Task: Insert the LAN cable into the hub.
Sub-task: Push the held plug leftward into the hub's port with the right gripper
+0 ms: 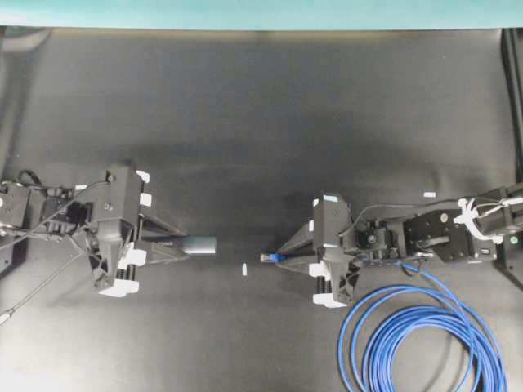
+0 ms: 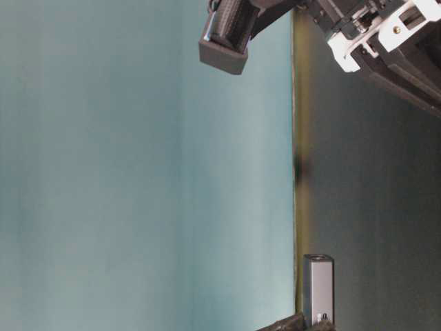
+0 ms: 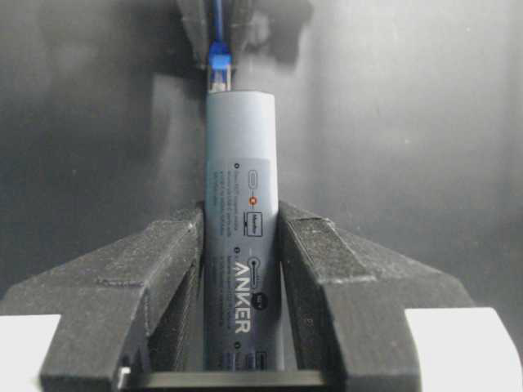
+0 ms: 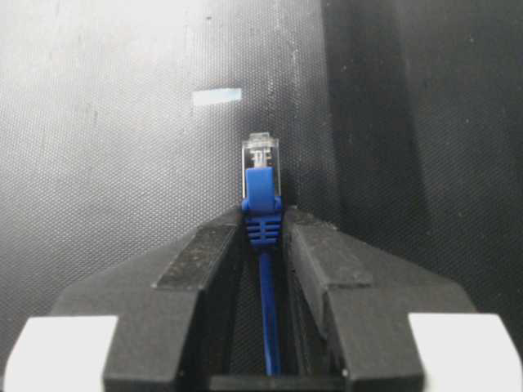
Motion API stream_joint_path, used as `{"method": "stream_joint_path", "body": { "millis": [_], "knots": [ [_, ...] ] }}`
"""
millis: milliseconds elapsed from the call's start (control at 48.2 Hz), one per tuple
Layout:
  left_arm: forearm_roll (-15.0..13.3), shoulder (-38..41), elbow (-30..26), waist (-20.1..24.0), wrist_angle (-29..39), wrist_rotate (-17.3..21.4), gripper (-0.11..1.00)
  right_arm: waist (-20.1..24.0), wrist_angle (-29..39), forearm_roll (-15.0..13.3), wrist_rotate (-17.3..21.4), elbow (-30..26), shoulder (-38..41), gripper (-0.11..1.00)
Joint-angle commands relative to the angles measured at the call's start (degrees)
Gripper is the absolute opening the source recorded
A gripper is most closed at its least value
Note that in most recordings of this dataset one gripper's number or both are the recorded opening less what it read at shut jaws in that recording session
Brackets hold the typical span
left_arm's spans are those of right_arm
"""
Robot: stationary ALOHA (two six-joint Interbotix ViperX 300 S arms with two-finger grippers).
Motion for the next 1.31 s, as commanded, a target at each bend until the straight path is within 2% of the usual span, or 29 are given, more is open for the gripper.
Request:
{"method": "stream_joint_path", "body": {
  "millis": [0, 125, 353, 457, 623, 1287],
  "knots": [
    [0.09, 0.09, -2.11, -0.35, 0.97, 0.70, 0.28, 0.62, 1.67, 0.53, 0.70, -0.97, -3.52, 0.13],
    [0.18, 2.29, -4.31, -0.35, 3.96, 2.11, 0.28, 0.44, 5.71, 0.53, 0.35, -1.67, -7.12, 0.13],
    [0.18, 7.38, -10.46, -0.26, 11.87, 6.77, 0.28, 0.35, 8.70, 0.53, 0.53, -4.04, -9.40, 0.13],
    [0.26, 9.14, -12.39, 0.09, 13.71, 6.94, 0.28, 0.18, 10.20, 0.53, 0.62, -5.71, -9.14, 0.13],
    [0.18, 10.37, -13.01, 0.53, 13.71, 6.86, 0.28, -0.26, 12.66, 0.53, 0.53, -6.68, -8.70, 0.13],
    [0.18, 11.16, -13.10, 1.14, 12.13, 6.77, 0.28, -1.23, 12.57, 0.53, 0.44, -7.29, -8.26, 0.13]
  ]
}}
